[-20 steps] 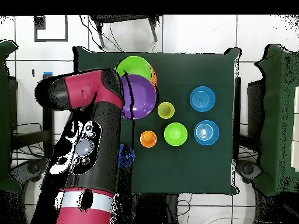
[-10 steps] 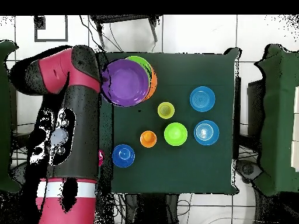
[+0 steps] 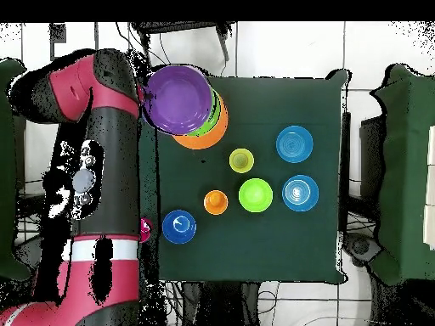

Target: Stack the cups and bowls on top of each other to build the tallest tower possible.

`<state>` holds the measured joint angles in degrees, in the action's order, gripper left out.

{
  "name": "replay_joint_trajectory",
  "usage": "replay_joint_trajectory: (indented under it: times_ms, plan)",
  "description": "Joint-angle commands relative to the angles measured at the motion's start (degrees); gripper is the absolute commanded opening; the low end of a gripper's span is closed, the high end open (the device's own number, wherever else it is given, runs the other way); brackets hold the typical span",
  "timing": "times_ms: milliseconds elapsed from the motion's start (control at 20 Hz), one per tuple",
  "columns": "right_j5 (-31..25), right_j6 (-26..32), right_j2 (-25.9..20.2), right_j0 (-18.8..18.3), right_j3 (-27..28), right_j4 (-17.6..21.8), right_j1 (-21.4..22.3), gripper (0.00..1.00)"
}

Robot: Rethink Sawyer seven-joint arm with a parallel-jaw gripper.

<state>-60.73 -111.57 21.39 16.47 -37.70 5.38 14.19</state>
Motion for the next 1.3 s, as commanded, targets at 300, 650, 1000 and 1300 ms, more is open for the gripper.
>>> replay_joint_trajectory:
  times_ms: [300,650,1000,1300]
  plan:
    - [-3.2,2.0,0.9,-0.1,11.5,4.9,-9.7,0.00]
    - [-4.0,2.0,3.4,0.6,11.6,4.0,-10.8,0.00]
    - [-4.1,2.4,4.8,1.9,7.9,3.3,-9.2,0.00]
    - [-4.6,3.9,5.2,1.6,8.1,2.6,-9.3,0.00]
